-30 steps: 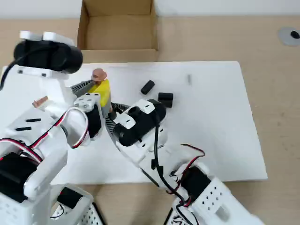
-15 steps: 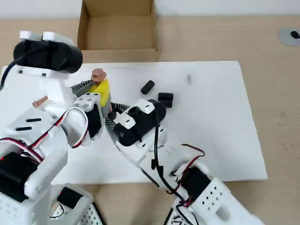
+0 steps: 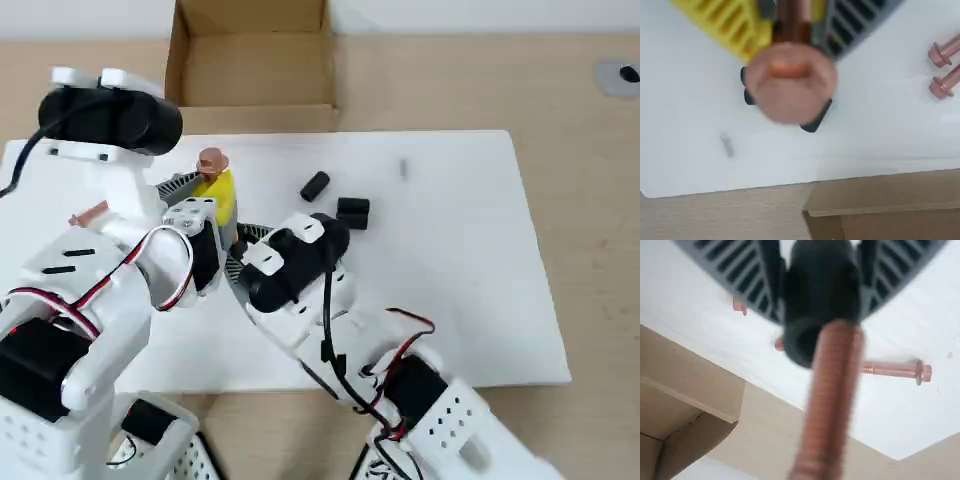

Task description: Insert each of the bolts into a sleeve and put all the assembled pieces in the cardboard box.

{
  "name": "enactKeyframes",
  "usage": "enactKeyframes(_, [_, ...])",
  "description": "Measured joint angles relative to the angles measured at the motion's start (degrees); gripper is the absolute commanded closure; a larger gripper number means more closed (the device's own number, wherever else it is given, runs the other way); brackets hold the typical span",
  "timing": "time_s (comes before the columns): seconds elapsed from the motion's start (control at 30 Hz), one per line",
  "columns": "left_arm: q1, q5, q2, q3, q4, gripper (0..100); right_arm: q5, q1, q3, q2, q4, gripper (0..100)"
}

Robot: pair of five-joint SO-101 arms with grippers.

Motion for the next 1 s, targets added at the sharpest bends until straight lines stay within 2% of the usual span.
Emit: enactKeyframes(1.0, [-0.26, -2.11, 0.0, 1.23, -2.9, 99, 0.0, 0.0, -0.09, 0.0, 0.0, 98.8])
